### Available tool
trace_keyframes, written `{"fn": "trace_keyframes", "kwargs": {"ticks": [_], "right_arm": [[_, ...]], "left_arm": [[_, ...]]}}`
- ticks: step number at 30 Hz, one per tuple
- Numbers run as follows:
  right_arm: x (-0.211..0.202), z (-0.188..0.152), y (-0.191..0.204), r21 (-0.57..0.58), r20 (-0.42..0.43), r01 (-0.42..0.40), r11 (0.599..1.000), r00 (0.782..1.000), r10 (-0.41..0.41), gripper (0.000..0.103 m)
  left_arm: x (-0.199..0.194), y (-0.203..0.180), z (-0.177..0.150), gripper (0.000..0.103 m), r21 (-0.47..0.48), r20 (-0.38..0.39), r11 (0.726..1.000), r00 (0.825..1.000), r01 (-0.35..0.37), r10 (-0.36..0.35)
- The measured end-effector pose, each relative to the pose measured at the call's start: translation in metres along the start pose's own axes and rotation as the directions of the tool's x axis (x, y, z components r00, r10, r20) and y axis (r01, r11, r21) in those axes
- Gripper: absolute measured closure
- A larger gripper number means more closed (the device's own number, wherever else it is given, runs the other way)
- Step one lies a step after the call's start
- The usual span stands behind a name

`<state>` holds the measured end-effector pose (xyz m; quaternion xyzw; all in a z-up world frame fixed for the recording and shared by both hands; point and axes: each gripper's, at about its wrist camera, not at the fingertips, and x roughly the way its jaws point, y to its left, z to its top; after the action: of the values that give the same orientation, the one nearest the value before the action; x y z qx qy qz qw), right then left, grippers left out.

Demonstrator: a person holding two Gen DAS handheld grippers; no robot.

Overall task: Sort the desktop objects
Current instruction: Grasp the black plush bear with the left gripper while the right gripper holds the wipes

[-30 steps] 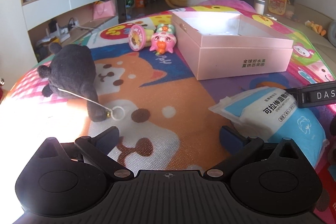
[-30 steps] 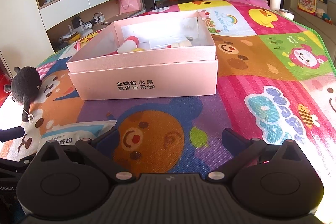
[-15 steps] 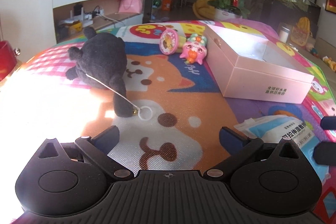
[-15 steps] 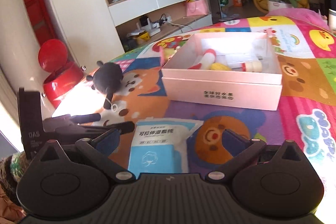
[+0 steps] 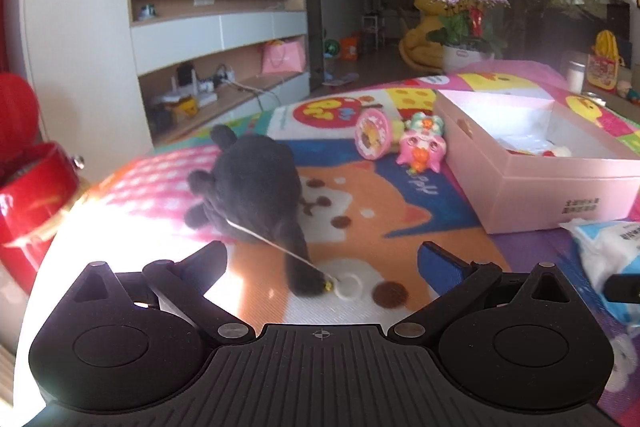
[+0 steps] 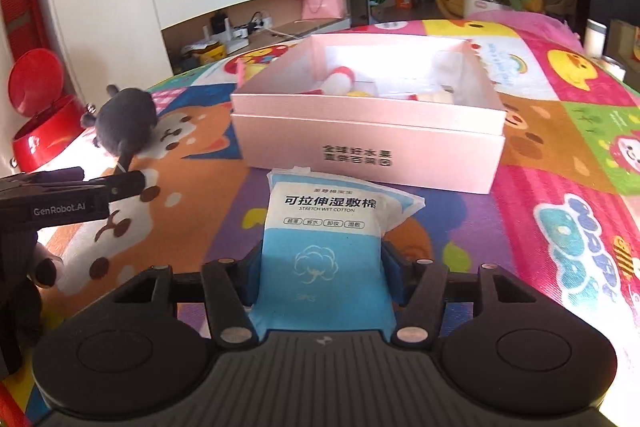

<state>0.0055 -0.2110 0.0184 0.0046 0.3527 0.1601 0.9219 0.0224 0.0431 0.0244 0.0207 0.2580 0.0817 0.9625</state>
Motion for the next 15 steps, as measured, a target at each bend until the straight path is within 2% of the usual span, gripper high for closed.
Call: {"fn": "trace_keyframes", "kwargs": {"ticks": [3,7,9,12,13,14,15], "right_arm": [[0.000,-0.003,-0.011,0.053,0.024,-0.004,0.999,1.000,0.003,0.043],[0.002,-0.002,-0.012,0.075,0.035,0.015,0.997,0.999,-0.018,0.040],[0.002,-0.002,-0.015,0.091,0.038,0.005,0.996,0.999,-0.008,0.040],[0.001,-0.002,-0.017,0.103,0.041,-0.004,0.995,0.999,0.000,0.039],[0.001,-0.002,-0.018,0.104,0.041,-0.004,0.995,0.999,0.000,0.038],[0.001,-0.002,-0.018,0.104,0.042,-0.005,0.995,0.999,0.000,0.037],[0.001,-0.002,-0.018,0.105,0.042,-0.005,0.994,0.999,0.000,0.035]], "left_arm": [[0.015,0.005,0.018,0.000,0.035,0.024,0.999,0.999,-0.030,0.029],[0.043,-0.001,0.030,0.000,0.185,0.035,0.975,0.992,-0.123,0.118],[0.058,-0.001,0.029,0.000,0.235,0.019,0.958,0.986,-0.165,0.165],[0.076,0.005,0.027,0.002,0.240,-0.025,0.955,0.983,-0.173,0.184],[0.080,0.009,0.026,0.007,0.232,-0.044,0.959,0.983,-0.162,0.177],[0.084,0.013,0.025,0.026,0.222,-0.063,0.963,0.983,-0.155,0.173],[0.087,0.017,0.025,0.028,0.205,-0.090,0.969,0.983,-0.139,0.160]]}}
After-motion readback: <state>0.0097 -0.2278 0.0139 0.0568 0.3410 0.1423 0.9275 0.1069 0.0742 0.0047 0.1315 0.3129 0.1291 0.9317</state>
